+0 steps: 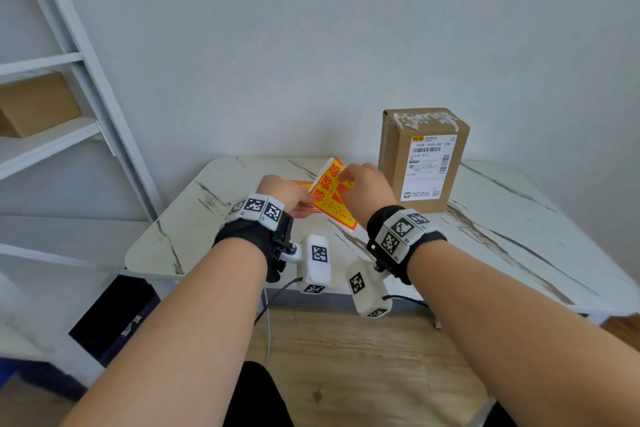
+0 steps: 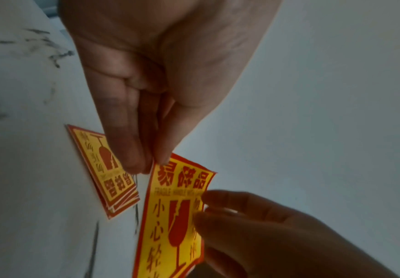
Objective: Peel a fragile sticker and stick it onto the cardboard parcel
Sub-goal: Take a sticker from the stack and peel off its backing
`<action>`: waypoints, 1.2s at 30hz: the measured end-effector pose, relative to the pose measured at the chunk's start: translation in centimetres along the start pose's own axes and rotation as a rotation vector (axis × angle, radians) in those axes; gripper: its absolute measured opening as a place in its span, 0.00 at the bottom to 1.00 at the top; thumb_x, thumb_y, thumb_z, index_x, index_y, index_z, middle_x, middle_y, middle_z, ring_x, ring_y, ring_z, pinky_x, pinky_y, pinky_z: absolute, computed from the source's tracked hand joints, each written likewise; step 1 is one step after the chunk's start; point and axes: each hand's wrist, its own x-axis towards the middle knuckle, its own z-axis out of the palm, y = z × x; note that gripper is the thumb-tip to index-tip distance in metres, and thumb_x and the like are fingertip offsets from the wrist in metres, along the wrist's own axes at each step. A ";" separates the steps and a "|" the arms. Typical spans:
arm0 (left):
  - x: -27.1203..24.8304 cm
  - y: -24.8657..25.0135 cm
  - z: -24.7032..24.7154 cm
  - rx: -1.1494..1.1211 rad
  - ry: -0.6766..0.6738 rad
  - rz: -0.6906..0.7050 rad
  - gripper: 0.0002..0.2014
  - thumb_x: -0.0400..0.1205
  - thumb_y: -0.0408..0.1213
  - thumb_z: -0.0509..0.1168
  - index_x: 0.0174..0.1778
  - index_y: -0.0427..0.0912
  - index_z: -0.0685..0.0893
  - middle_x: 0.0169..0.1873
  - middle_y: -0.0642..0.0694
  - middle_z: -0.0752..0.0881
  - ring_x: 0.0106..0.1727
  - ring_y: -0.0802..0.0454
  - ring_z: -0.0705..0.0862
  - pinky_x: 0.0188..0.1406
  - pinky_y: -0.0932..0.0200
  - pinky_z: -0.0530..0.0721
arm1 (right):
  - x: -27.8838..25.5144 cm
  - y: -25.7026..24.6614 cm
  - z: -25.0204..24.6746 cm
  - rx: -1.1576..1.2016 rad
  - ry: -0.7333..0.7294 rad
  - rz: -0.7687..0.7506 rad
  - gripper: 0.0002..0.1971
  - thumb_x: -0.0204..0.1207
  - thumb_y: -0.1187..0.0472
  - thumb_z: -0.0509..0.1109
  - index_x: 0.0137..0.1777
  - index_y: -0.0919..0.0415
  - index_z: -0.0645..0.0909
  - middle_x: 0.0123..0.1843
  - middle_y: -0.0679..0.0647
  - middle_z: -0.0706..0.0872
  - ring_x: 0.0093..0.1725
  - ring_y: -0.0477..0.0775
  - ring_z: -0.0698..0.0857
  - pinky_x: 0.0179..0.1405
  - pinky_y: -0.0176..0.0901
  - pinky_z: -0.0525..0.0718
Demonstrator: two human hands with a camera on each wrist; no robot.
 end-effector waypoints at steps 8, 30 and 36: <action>-1.5 -2.3 2.1 -0.172 -0.105 0.010 0.07 0.79 0.21 0.67 0.52 0.26 0.83 0.32 0.36 0.82 0.31 0.46 0.83 0.26 0.62 0.88 | -2.0 2.0 0.7 -0.002 -0.128 0.014 0.16 0.75 0.68 0.62 0.60 0.59 0.85 0.59 0.58 0.88 0.58 0.59 0.86 0.58 0.48 0.84; 0.5 -4.4 2.0 0.090 -0.238 0.032 0.09 0.73 0.26 0.74 0.43 0.42 0.84 0.36 0.44 0.86 0.33 0.51 0.85 0.37 0.60 0.86 | -2.5 4.3 0.4 0.054 -0.368 -0.015 0.06 0.72 0.60 0.74 0.47 0.56 0.91 0.49 0.53 0.92 0.50 0.53 0.87 0.49 0.41 0.82; 0.6 -4.7 2.2 0.111 -0.253 0.075 0.08 0.75 0.28 0.74 0.41 0.43 0.83 0.33 0.45 0.85 0.32 0.54 0.83 0.32 0.66 0.82 | -2.5 4.6 1.1 0.065 -0.338 -0.014 0.04 0.70 0.59 0.75 0.43 0.51 0.90 0.45 0.48 0.89 0.46 0.48 0.83 0.44 0.37 0.75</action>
